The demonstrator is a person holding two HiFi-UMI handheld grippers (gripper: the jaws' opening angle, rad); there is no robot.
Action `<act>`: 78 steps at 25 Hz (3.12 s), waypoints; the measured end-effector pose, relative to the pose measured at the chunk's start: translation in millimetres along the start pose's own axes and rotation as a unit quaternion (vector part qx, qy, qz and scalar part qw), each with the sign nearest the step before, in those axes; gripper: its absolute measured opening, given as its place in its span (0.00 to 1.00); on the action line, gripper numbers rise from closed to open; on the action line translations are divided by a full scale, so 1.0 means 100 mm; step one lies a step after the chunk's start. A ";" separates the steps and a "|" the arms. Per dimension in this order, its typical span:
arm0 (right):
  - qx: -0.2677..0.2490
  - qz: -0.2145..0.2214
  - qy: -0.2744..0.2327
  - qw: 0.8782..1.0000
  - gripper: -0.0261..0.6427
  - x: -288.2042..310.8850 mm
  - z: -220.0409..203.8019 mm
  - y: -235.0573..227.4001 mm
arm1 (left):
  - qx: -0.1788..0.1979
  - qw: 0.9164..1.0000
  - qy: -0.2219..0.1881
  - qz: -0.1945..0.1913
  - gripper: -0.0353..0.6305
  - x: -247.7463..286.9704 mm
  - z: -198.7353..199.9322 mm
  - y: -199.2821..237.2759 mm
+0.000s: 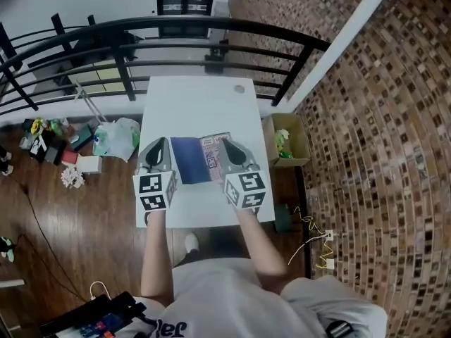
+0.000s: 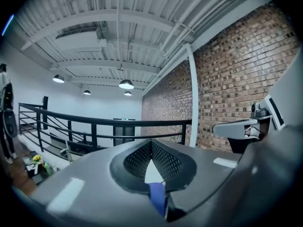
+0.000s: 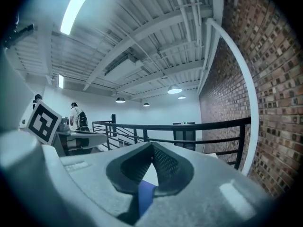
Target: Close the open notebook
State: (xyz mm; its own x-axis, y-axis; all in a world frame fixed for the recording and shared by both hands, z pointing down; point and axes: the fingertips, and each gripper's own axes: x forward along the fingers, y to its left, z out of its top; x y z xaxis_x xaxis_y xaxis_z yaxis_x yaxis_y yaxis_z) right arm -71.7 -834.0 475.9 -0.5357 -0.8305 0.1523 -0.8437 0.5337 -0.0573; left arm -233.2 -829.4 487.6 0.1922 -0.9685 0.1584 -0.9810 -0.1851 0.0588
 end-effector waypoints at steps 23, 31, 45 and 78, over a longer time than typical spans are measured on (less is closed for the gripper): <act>0.084 0.029 0.093 0.992 0.02 1.06 -0.91 -0.66 | -0.187 0.948 0.256 -0.029 0.43 0.68 -1.92 0.38; 0.097 0.022 0.102 0.990 0.02 1.08 -1.07 -0.72 | -0.207 0.922 0.315 -0.087 0.23 0.67 -2.26 0.05; 0.102 -0.018 0.094 0.990 0.02 0.82 -1.06 -1.01 | -0.224 0.918 0.281 -0.168 0.12 0.92 -1.79 -0.38; 0.142 -0.184 0.073 0.970 0.02 -0.21 -1.21 -2.57 | -0.120 0.889 0.403 -0.182 0.15 2.01 -2.88 -2.37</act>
State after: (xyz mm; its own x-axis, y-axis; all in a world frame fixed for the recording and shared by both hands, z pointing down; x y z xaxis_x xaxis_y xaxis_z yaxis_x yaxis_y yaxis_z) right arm 160.3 -934.2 606.5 -0.2043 -0.9136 0.3516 -0.9633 0.1237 -0.2384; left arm 46.1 -931.6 789.4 0.5484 -0.3997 0.7345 -0.8339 -0.3271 0.4446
